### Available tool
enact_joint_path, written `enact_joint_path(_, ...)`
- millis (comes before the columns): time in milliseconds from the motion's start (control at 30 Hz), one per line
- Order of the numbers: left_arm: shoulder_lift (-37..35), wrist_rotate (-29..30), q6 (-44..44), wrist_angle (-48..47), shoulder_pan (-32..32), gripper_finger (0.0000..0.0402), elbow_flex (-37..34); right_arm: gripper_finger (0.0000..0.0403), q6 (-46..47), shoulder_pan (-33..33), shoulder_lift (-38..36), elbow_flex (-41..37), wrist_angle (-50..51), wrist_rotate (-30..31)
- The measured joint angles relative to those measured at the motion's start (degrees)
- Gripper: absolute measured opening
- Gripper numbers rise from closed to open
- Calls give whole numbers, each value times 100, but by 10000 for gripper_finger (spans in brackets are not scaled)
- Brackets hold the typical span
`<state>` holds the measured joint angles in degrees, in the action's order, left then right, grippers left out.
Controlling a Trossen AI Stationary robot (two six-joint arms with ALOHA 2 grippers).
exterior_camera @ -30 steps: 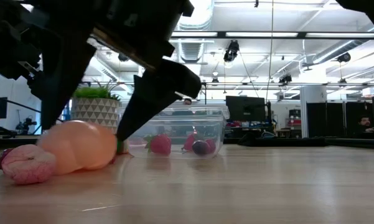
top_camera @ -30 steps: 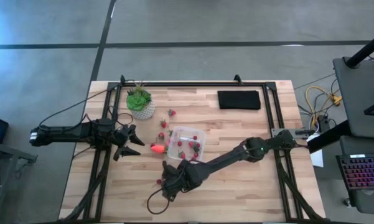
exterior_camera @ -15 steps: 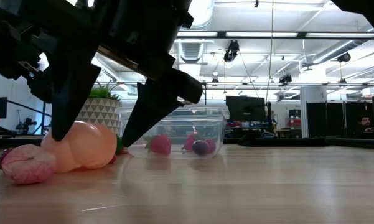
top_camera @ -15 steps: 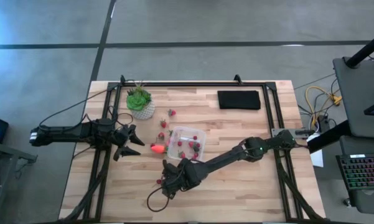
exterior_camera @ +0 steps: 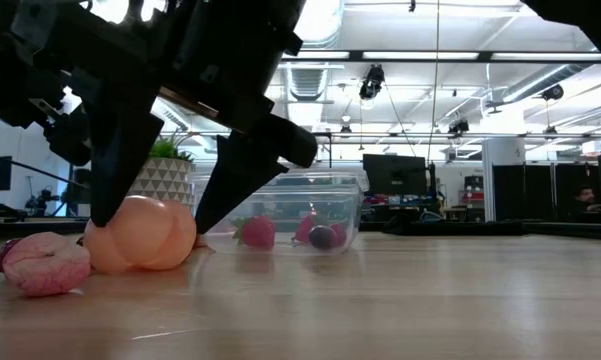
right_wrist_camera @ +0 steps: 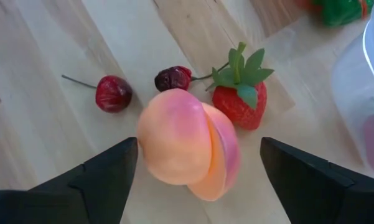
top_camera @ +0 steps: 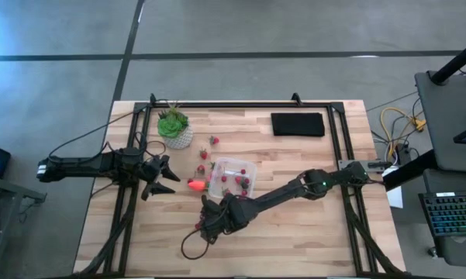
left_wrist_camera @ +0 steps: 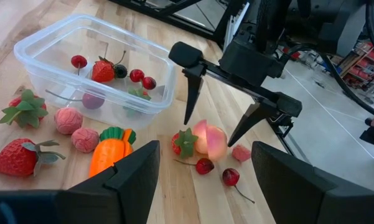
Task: Pick and placing Produce into tupperware
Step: Put the large peach into the transparent container
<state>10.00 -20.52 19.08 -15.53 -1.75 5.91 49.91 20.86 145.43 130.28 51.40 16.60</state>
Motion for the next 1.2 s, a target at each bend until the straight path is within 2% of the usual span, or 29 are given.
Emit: enact_joint_path(1200,0,-1,0,0,0,240,0,326,407,-1,-2,-20,63,-7)
